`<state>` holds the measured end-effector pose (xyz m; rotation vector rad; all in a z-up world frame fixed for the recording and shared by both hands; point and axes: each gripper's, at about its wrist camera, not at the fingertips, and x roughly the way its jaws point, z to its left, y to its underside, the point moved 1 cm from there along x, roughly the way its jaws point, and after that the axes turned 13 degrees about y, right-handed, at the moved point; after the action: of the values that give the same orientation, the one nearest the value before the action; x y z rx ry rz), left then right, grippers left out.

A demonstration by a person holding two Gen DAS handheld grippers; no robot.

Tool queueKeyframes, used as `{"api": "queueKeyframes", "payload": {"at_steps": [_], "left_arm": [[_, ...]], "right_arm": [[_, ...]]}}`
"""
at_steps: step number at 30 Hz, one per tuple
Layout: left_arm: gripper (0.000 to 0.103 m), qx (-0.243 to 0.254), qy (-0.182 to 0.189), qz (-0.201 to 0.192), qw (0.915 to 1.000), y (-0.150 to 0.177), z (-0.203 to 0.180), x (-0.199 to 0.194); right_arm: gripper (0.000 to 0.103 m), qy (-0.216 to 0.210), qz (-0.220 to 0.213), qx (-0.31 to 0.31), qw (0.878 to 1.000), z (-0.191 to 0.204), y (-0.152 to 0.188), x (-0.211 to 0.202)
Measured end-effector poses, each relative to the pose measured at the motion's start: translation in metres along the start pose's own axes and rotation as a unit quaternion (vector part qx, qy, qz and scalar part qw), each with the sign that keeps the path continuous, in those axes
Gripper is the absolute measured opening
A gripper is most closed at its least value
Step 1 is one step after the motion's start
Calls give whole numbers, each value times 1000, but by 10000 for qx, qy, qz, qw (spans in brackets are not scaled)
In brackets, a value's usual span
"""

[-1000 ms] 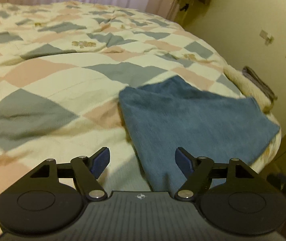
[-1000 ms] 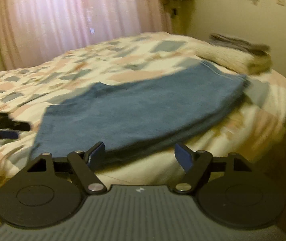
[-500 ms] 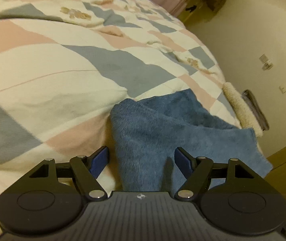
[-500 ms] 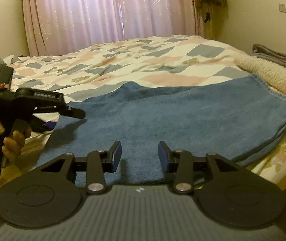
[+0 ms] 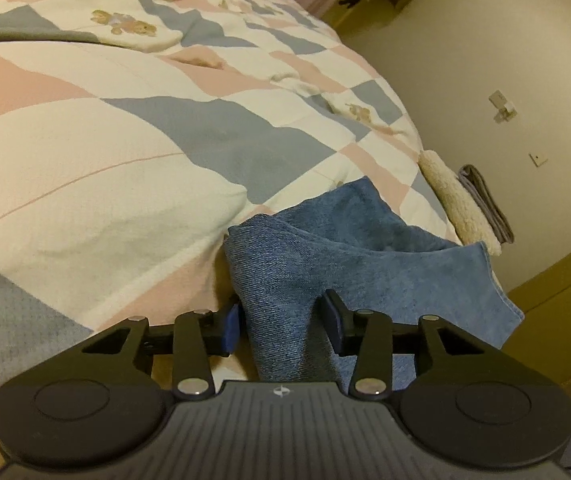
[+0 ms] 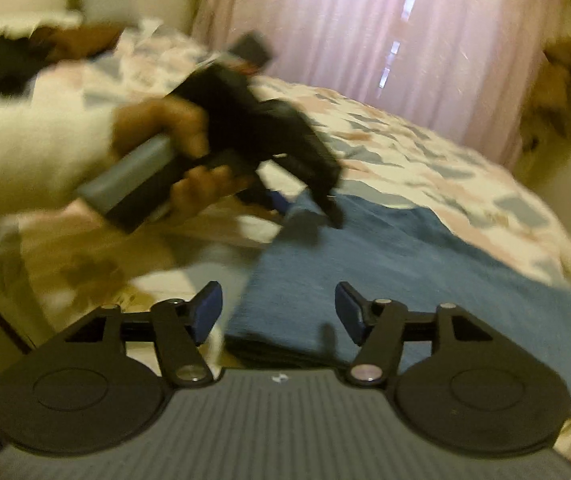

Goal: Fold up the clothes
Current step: 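Grasp the folded jeans edge with both grippers and lift it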

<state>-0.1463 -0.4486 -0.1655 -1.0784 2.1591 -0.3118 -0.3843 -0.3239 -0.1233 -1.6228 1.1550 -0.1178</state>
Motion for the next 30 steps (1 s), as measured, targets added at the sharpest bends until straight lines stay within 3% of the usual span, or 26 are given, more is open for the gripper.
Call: {"api": "queueKeyframes", "payload": {"at_steps": [3, 7, 9, 13, 14, 16, 18, 21, 25, 30], "left_arm": [[50, -4, 51, 21, 10000, -2, 2, 1], [49, -33, 80, 6, 10000, -3, 5, 2], [39, -99, 145, -37, 9998, -3, 7, 0], [37, -189, 218, -82, 9996, -3, 11, -2], [38, -220, 200, -77, 9995, -3, 13, 0], [37, -284, 158, -69, 9994, -4, 14, 2], [29, -334, 134, -99, 9993, -7, 7, -2], [22, -318, 208, -285, 9989, -14, -12, -16], [20, -192, 567, -632, 9962, -31, -58, -29], [21, 469, 793, -712, 9932, -53, -139, 2]], "right_arm": [[59, 621, 43, -872, 9942, 33, 3, 11], [58, 1511, -77, -2108, 9658, 67, 22, 24], [48, 1619, -100, -2175, 9625, 70, 29, 26], [40, 1396, -93, -1925, 9713, 61, 27, 27], [33, 1279, -82, -1833, 9747, 56, 25, 26], [25, 935, 6, -1340, 9866, 36, 14, 21], [19, 531, 77, -458, 9975, 2, -1, 12], [18, -15, 50, 926, 9957, -56, -17, -1], [17, -653, -52, 2630, 9626, -138, -16, -14], [16, -887, -249, 4020, 9110, -237, 17, -17]]}}
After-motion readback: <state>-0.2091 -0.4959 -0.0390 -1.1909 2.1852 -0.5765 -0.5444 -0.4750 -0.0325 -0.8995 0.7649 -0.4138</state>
